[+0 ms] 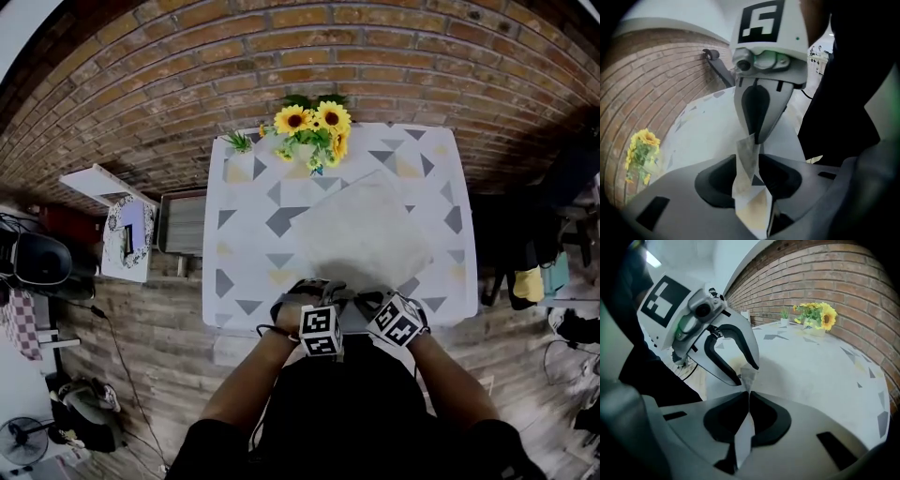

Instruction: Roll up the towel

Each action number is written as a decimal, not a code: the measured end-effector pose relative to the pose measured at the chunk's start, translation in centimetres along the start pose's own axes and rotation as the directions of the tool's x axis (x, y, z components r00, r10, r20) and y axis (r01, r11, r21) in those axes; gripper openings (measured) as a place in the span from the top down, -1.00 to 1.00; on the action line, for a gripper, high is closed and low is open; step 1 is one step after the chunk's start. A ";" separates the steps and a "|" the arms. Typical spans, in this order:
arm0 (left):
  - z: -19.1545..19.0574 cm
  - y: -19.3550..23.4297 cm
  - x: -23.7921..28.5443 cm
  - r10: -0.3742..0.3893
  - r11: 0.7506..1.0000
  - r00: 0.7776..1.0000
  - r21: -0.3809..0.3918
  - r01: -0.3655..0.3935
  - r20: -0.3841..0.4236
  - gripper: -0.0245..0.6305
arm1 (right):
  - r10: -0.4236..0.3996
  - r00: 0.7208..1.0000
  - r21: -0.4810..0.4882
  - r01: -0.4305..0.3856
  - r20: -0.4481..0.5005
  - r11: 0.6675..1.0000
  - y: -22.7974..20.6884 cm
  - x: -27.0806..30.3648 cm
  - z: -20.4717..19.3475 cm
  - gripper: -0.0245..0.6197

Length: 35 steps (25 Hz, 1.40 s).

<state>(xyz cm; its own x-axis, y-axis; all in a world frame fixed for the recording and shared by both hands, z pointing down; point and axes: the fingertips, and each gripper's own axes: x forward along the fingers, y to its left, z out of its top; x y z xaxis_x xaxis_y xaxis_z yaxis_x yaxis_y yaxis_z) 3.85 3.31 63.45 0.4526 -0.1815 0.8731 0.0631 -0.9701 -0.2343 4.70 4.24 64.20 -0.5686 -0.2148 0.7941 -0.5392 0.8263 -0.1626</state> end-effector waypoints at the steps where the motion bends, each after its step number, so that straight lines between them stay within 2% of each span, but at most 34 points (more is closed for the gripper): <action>1: 0.3 -0.1 -0.2 0.016 0.999 1.000 0.035 -0.016 0.004 0.47 | 0.009 1.000 0.015 -0.010 0.008 1.000 -0.1 -0.2 0.1 0.84; 5: 1.1 0.4 -0.9 0.136 0.981 0.991 0.139 -0.137 0.015 0.48 | 0.049 0.997 0.086 -0.054 0.054 0.995 -0.5 -1.1 1.0 0.84; 10: 2.2 1.9 -2.2 0.254 0.957 0.965 0.128 -0.261 0.062 0.48 | 0.062 0.996 0.136 -0.071 0.067 0.988 -1.2 -1.4 0.7 0.84; 12: 1.9 1.4 -1.8 0.227 0.964 0.972 0.125 -0.233 0.057 0.48 | 0.065 0.996 0.148 -0.074 0.067 0.986 -1.3 -1.4 0.6 0.84; 15: 1.6 0.3 -0.7 0.143 0.982 0.988 0.116 -0.149 0.058 0.48 | 0.075 0.995 0.159 -0.085 0.068 0.984 -1.1 -1.4 0.6 0.84; 21: 0.9 -0.2 1.0 0.059 0.993 0.998 0.102 -0.061 0.029 0.48 | 0.089 0.993 0.155 -0.099 0.074 0.983 -0.6 -1.3 0.6 0.84; 23: 0.9 -0.3 1.2 0.041 0.994 0.999 0.099 -0.044 0.029 0.67 | 0.069 0.996 0.138 -0.076 0.060 0.987 -0.6 -1.4 0.5 0.83; 26: 0.6 -0.4 1.3 0.003 0.998 1.000 0.059 -0.004 0.021 0.77 | -0.012 1.000 0.070 0.010 0.029 0.998 -1.0 -1.9 0.7 0.71; 29: 0.5 -0.5 1.5 -0.039 0.999 0.999 0.003 0.039 0.021 0.78 | -0.087 0.995 -0.038 0.088 0.044 0.995 -1.1 -2.6 1.5 0.54; 33: 0.6 -0.6 1.3 -0.096 0.993 0.994 -0.069 0.099 0.044 0.79 | -0.064 0.997 -0.129 0.070 0.049 0.989 0.1 -1.8 2.4 0.55; 35: 0.6 -0.9 1.1 -0.142 0.984 0.988 -0.105 0.148 0.057 0.79 | -0.044 0.999 -0.135 0.046 0.024 0.990 0.3 -1.0 2.1 0.65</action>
<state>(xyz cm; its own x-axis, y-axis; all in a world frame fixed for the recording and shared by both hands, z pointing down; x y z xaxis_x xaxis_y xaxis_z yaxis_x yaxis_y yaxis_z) 4.84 4.11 64.33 0.4892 -0.0321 0.8716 0.0359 -0.9977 -0.0569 3.80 3.65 62.10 -0.5594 -0.2630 0.7860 -0.4763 0.8781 -0.0452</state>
